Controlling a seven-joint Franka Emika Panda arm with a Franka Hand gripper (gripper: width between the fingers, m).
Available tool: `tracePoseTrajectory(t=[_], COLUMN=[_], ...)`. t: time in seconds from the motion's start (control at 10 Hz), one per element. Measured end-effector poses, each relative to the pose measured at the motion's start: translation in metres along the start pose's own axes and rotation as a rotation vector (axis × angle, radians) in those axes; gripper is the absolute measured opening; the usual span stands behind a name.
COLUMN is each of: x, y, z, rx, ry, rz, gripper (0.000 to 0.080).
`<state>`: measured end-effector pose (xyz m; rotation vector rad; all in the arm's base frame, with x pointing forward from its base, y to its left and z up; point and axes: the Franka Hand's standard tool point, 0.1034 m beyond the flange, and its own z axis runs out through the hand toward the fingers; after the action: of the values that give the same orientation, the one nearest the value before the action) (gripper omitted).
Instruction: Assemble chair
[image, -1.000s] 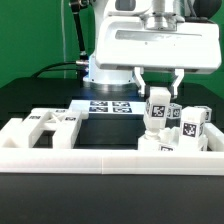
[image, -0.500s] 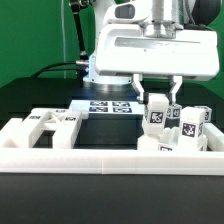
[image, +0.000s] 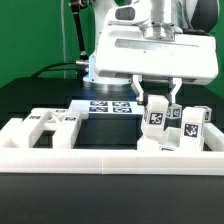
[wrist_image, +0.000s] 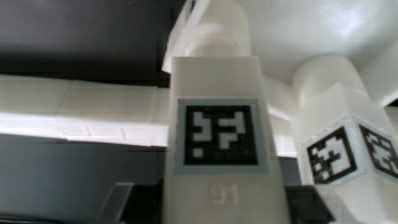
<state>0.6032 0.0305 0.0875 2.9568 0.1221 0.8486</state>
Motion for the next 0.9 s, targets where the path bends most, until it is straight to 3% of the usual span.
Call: tracePoseTrajectory(t=[0.5, 0.7, 0.9], x=[0.001, 0.005, 0.011], y=[-0.002, 0.006, 0.008], z=[0.001, -0.001, -0.007], rx=[-0.002, -0.005, -0.003], ry=[0.012, 0.009, 0.01], rz=[-0.005, -0.014, -0.014], gripper=[0.0291, 0.0543, 0.0643])
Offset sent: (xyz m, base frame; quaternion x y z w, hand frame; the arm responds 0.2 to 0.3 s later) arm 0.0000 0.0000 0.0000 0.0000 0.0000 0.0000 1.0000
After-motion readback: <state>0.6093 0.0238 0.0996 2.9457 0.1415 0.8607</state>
